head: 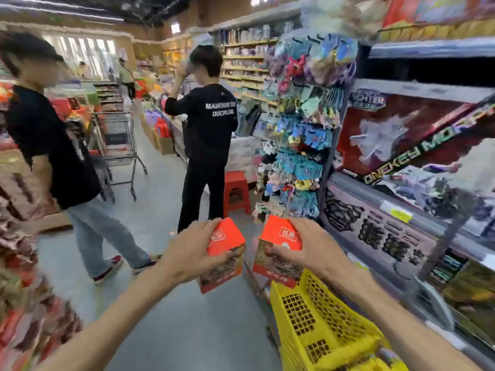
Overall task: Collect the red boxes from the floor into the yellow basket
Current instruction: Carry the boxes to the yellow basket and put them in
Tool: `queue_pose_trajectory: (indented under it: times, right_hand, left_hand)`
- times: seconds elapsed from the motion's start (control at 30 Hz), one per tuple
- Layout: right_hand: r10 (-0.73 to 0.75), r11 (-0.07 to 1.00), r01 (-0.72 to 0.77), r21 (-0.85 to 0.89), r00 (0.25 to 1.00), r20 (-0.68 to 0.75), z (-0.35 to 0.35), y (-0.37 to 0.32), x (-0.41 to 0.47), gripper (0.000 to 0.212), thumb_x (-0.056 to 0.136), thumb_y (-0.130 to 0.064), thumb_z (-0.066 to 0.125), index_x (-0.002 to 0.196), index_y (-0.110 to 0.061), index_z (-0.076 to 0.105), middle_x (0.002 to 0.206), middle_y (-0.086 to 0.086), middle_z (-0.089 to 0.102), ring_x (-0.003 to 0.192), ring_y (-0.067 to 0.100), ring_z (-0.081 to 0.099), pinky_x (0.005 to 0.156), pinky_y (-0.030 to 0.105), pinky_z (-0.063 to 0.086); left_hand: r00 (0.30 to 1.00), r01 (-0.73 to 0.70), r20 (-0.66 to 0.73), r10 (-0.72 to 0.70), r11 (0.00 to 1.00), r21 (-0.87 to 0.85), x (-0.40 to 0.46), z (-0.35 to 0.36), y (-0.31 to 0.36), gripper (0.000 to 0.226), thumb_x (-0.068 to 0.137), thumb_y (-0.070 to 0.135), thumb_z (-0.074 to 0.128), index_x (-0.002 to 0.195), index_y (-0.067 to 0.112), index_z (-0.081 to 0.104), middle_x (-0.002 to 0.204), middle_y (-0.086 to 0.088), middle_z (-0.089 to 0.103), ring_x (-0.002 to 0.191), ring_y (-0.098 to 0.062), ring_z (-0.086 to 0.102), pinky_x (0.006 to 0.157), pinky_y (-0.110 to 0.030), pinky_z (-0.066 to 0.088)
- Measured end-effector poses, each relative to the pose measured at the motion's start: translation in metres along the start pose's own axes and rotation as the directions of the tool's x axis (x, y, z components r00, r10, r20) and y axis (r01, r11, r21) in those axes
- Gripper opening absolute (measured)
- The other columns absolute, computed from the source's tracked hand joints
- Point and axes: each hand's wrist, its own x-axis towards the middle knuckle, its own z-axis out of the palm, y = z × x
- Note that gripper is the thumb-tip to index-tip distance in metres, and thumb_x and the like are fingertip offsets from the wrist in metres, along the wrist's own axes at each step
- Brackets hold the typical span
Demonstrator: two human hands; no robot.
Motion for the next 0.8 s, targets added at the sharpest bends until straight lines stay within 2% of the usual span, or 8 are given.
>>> queue_pose_trajectory:
  times: [0.07,0.23,0.43,0.63,0.8]
  right_hand:
    - [0.063,0.998,-0.063,-0.019,0.998,-0.012,0.013,0.025,0.032,0.092,0.072,-0.087,0.049,0.140,-0.025,0.041,0.130,-0.004,0.053,0.118,0.016,0.050,0.096,0.035,0.045]
    - [0.254,0.967,-0.255,-0.020,0.966,-0.043,0.044,0.096,0.095,0.094,0.071,-0.089,0.047,0.142,-0.029,0.038,0.126,-0.007,0.052,0.116,0.014,0.049,0.091,0.036,0.048]
    - [0.501,0.862,-0.505,-0.043,0.861,-0.087,0.064,0.159,0.124,0.091,0.069,-0.089,0.048,0.138,-0.030,0.040,0.124,-0.006,0.053,0.116,0.016,0.050,0.090,0.040,0.048]
    - [0.705,0.689,-0.719,-0.096,0.695,-0.145,0.082,0.202,0.113,0.092,0.075,-0.079,0.054,0.147,-0.025,0.035,0.146,-0.003,0.043,0.132,0.017,0.041,0.101,0.035,0.041]
    - [0.868,0.459,-0.886,-0.064,0.462,-0.179,0.114,0.224,0.090,0.098,0.071,-0.086,0.045,0.146,-0.024,0.037,0.136,0.000,0.049,0.126,0.021,0.047,0.100,0.038,0.044]
  left_hand:
    - [0.997,-0.080,0.019,0.080,0.997,-0.013,0.053,0.024,-0.017,0.086,0.082,0.070,0.058,0.149,0.021,0.035,0.132,0.001,0.052,0.120,-0.021,0.049,0.096,-0.036,0.040]
    - [0.955,-0.269,0.128,0.269,0.963,-0.019,0.180,0.087,-0.043,0.091,0.077,0.075,0.048,0.148,0.019,0.037,0.131,-0.001,0.053,0.118,-0.023,0.050,0.099,-0.039,0.042]
    - [0.842,-0.484,0.218,0.493,0.870,-0.096,0.298,0.164,-0.043,0.085,0.080,0.066,0.060,0.147,0.019,0.037,0.130,-0.002,0.054,0.120,-0.024,0.048,0.099,-0.037,0.037]
    - [0.637,-0.672,0.280,0.718,0.696,-0.254,0.378,0.261,-0.006,0.086,0.079,0.073,0.057,0.144,0.018,0.042,0.127,-0.003,0.058,0.116,-0.026,0.054,0.100,-0.040,0.041]
    - [0.399,-0.766,0.391,0.830,0.536,-0.354,0.420,0.349,0.034,0.090,0.078,0.074,0.051,0.147,0.018,0.038,0.130,-0.004,0.054,0.118,-0.027,0.051,0.101,-0.041,0.040]
